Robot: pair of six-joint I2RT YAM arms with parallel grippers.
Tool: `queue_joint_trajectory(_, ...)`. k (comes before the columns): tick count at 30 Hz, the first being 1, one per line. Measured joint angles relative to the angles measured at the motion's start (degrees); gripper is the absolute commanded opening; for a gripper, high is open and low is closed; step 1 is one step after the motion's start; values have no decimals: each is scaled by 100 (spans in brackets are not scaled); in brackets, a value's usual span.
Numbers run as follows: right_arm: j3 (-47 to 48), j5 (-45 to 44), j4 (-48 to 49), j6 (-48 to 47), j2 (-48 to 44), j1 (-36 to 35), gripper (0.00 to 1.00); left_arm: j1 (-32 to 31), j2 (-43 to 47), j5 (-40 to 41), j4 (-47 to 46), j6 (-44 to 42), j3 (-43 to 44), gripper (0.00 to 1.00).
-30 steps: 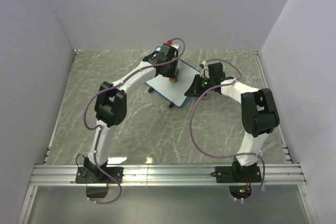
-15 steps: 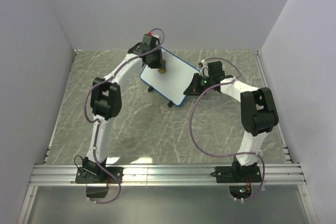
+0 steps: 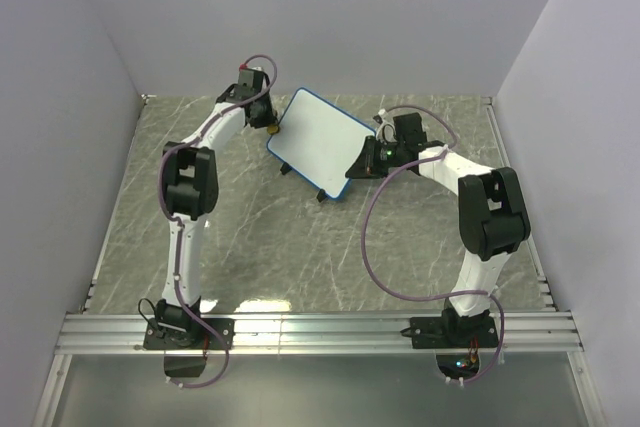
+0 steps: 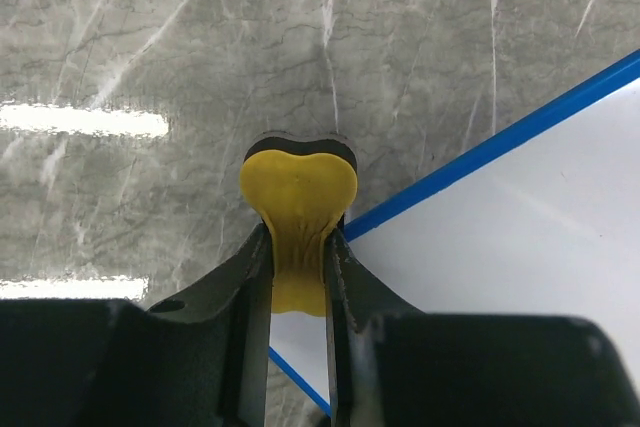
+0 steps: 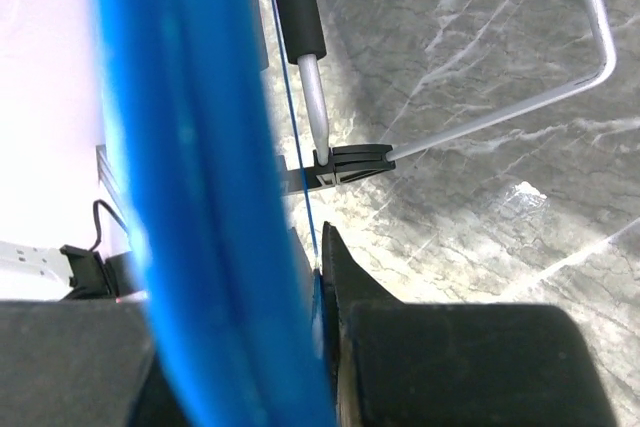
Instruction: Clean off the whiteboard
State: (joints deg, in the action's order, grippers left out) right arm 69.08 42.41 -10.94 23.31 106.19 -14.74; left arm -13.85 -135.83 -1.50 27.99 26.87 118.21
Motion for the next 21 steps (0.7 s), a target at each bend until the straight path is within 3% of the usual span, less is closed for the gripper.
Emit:
queue_joint_trajectory(11,-111,-280,68,-59,4,0,0,188,623,131,116,0,-807,0)
queue_joint_trajectory(16,-201,-369,179,-2,4,0,0,570,1200,240,219,-33,-1685,0)
queue_joint_trajectory(19,-201,-387,179,13,4,0,11,837,1613,334,214,-57,-2310,0)
queue_joint_trajectory(20,-201,-391,179,22,4,0,23,927,1753,369,210,-66,-2540,0)
queue_joint_trajectory(21,-201,-396,177,42,4,0,29,977,1843,404,232,-70,-2671,0)
